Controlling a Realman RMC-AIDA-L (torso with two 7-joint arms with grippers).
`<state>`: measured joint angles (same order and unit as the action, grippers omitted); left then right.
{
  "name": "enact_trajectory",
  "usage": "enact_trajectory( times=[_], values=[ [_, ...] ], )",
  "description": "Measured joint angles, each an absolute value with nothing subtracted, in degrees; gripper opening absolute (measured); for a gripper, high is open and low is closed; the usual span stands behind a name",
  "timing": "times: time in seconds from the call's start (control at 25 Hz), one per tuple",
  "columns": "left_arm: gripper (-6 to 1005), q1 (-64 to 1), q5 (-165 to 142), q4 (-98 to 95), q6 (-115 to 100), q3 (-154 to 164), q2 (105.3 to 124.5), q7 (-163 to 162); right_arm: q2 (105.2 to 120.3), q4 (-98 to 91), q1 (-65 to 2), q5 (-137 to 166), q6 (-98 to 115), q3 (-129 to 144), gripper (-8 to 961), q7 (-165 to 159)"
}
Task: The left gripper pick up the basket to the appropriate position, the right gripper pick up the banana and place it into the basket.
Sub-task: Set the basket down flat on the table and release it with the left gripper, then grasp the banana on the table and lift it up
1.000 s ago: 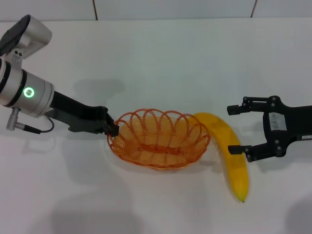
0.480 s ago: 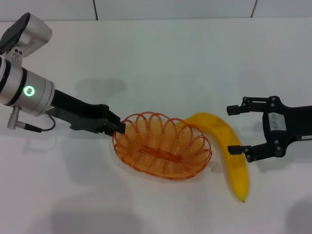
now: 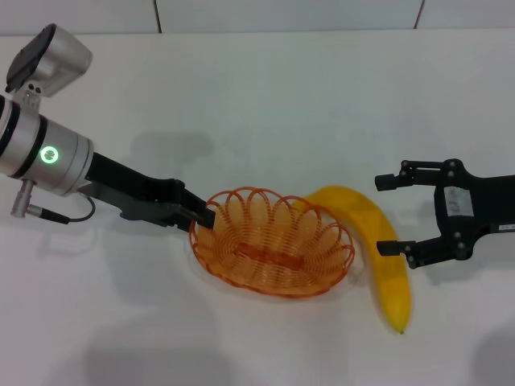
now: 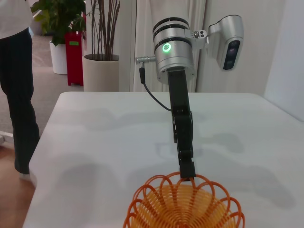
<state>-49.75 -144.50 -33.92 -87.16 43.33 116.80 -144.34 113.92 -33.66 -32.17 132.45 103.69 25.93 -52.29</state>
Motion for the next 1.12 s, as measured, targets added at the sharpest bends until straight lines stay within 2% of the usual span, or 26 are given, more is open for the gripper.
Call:
enact_trajectory(
  times=[0.24,0.48,0.88,0.96,1.12],
  values=[
    [378,-50.56,-144.48,-32.73,-88.39,43.35,116.8,-143.02,113.9,-33.66,-32.17,132.45,103.75,25.93,885,-52.29],
    [423,-50.25,-144.48,-33.55,-88.69,43.78,116.8,-141.69,113.78,-33.66,-31.89,132.45,103.91,25.9,885,-52.29],
    [498,-42.01,-136.92,-50.98,-92.88,43.11,116.27,-131.06,113.12,-33.66,-30.57,132.28,104.22,22.61,886,-52.29],
    [721,-40.18,-132.41,-52.67,-93.22,43.11,116.08,-125.36,113.06,-33.66,-30.33,132.27,104.24,21.77,886,-52.25],
    [784,-37.59,-128.71,-52.03,-96.28,43.43,115.5,-114.54,113.01,-33.66,-30.11,132.27,104.28,21.34,886,-52.01]
  ],
)
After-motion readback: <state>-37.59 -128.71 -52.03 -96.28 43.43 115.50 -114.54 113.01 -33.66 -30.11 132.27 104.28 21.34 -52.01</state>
